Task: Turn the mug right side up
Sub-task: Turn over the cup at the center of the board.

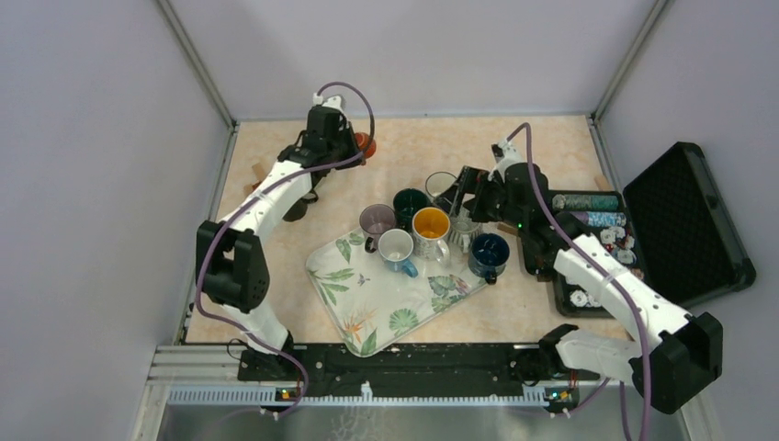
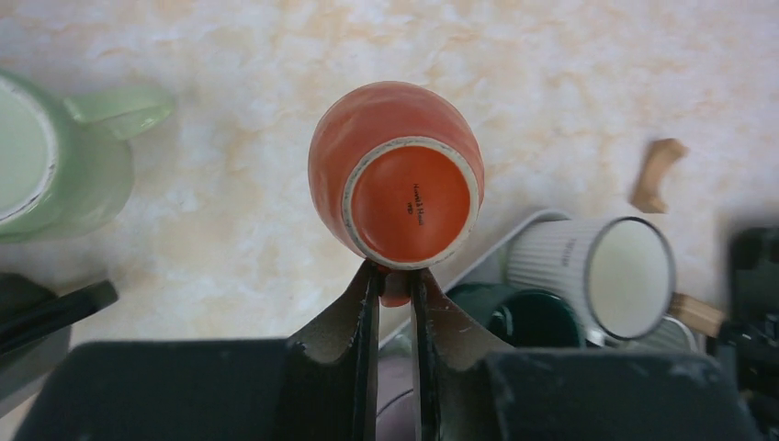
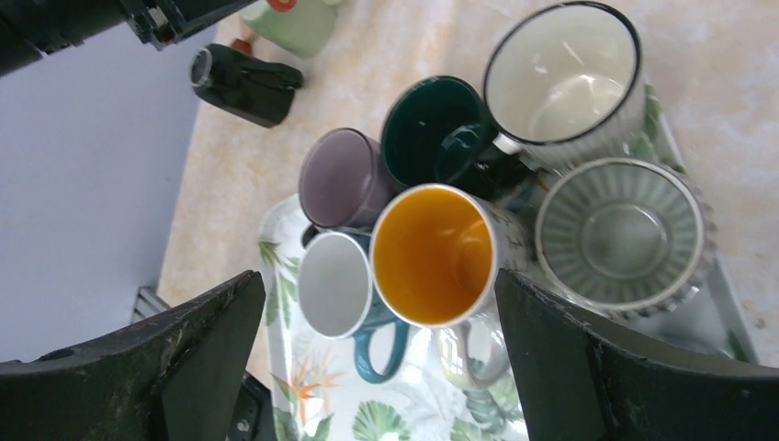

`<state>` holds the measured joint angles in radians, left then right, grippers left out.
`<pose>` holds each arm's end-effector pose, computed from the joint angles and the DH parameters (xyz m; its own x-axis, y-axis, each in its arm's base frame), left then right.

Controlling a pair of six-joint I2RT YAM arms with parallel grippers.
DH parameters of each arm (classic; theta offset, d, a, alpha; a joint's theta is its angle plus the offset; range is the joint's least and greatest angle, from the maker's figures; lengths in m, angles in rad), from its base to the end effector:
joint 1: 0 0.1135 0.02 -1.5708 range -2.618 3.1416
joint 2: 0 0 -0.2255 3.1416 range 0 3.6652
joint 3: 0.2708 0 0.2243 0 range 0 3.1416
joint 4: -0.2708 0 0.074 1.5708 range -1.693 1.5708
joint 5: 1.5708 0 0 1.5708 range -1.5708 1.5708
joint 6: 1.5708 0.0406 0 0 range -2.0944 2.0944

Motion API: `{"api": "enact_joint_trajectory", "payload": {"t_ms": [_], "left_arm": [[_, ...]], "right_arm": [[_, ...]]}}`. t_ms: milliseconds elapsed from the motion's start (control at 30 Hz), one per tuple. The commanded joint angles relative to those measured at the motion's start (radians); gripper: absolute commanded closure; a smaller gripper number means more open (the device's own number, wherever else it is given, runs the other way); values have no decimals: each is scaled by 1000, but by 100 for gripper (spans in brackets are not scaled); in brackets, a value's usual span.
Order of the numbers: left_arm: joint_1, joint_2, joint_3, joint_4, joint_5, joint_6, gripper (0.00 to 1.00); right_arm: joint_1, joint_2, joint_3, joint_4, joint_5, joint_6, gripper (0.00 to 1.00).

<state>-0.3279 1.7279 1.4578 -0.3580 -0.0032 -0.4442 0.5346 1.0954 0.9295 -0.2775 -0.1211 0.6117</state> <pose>0.3525 -0.1198 0.2690 -0.6397 -0.2363 -0.7314 0.0495 0.9369 -0.3460 0.2067 0.1281 0.2884 -0.6466 0.2797 -0.7097 -0.2789 0.7793 0.5612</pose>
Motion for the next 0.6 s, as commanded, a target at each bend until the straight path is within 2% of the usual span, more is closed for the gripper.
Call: {"api": "enact_joint_trajectory", "payload": {"t_ms": [0,233,400,567], "left_arm": [[3,-101,43,125,171,-35,100],[3,-193,-25,304,403,-170,100],[4,-233,-138,567,583,-339,100],[3,-234,-235,826,717,-538,100]], "right_arm": [[8,30,32,210,-85,68,4],[-27,67,-2,441,-193,161,9],[-56,87,-21,583,-264,228,15],[-67,107,-25,718,-304,291,29]]}}
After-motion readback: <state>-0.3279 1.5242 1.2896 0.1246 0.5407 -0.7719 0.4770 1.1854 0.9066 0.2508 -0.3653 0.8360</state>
